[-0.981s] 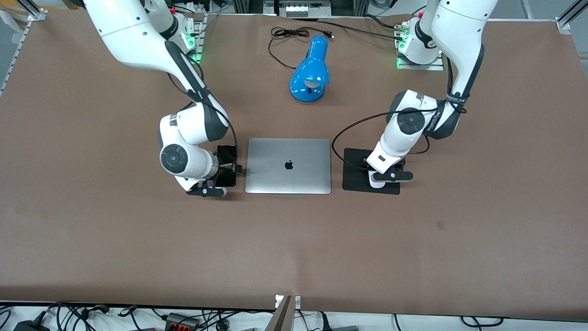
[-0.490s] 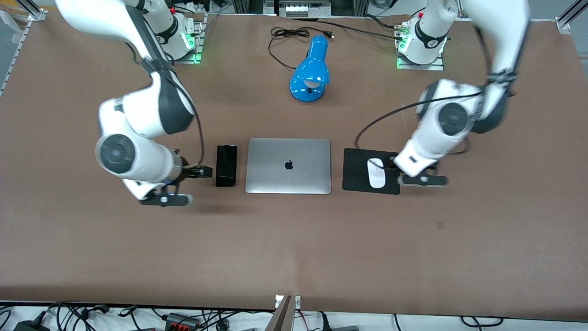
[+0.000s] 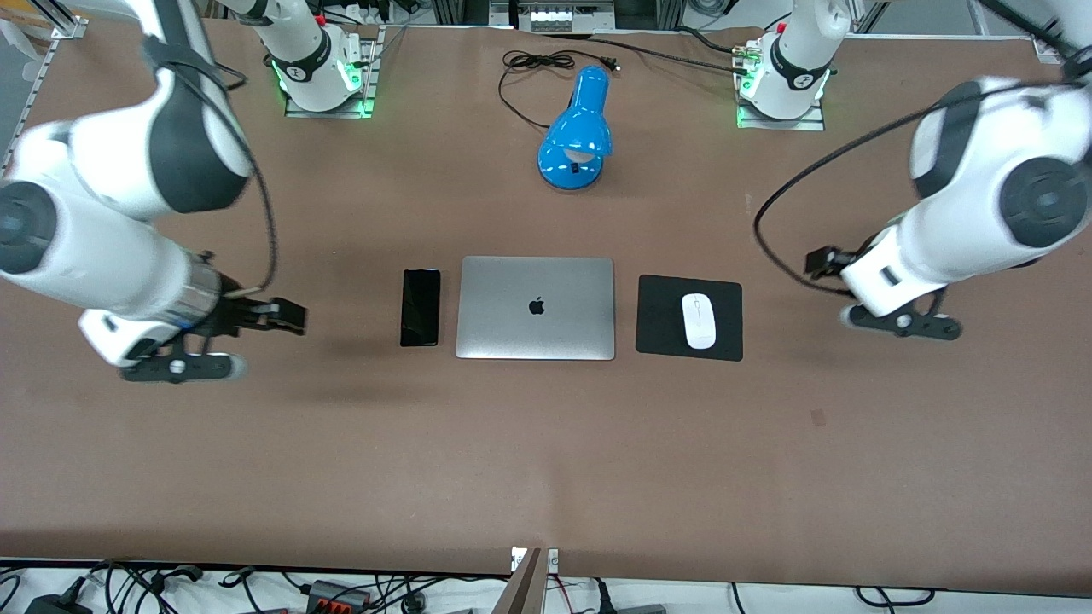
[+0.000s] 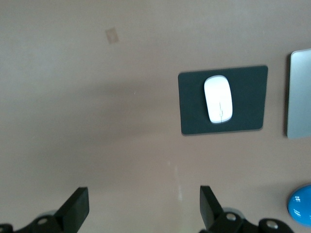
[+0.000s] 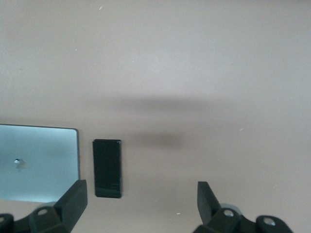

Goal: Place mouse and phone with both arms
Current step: 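Open both grippers and lift them away from the phone and mouse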

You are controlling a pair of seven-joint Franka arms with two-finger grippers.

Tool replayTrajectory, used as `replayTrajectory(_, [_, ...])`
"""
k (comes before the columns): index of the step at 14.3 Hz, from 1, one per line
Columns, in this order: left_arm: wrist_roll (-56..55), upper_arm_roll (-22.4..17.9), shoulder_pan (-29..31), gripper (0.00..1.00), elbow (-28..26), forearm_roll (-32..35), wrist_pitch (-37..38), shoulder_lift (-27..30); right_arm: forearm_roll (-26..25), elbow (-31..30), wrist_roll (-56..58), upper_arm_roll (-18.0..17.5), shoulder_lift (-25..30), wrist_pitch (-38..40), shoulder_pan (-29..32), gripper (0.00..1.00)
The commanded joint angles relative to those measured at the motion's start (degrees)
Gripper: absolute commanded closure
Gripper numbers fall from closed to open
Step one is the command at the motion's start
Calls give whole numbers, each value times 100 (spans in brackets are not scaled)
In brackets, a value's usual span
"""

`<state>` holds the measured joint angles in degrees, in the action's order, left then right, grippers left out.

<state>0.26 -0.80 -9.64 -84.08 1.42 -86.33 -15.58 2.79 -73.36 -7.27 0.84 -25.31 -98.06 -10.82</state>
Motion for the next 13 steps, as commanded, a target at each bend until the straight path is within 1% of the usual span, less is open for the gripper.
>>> replayTrajectory(1, [211,10,128,0,725,131,538,-112,-59,-12,270,-23,210,77,264,0])
replayTrajectory(2, [220,27,260,0,752,44,530,-68,-77,-12,261,-14,280,77,282,0])
replayTrajectory(3, [237,10,453,0,700,-322,451,72,-86,-3,270,30,342,77,300,0])
replayTrajectory(4, [202,123,776,0,639,-657,398,221,-77,-12,270,100,403,77,291,0])
replayTrajectory(5, [211,307,1032,0,525,-608,354,370,-77,-38,279,109,482,68,326,0])
replayTrajectory(6, [211,378,1209,0,307,-573,32,598,-77,-108,296,74,622,77,457,0])
replayTrajectory(7, [194,379,1202,0,-26,-511,-345,896,-60,-265,392,31,754,59,588,0])
replayTrajectory(8, [228,361,1175,0,-630,-276,-749,1265,-59,-458,584,-74,921,24,746,0])
replayTrajectory(9, [211,335,1114,0,-1132,-221,-1128,1616,-59,-547,665,-180,1009,15,974,0])
replayTrajectory(10, [141,291,966,0,-1424,-195,-1236,1864,-77,-574,700,-294,1080,15,1124,0])
replayTrajectory(11, [141,265,886,0,-1531,-177,-1167,1997,-86,-575,709,-304,1098,24,1169,0])
replayTrajectory(13, [184,247,894,0,-1559,-177,-808,2024,-173,-592,788,-321,1194,50,1248,0])
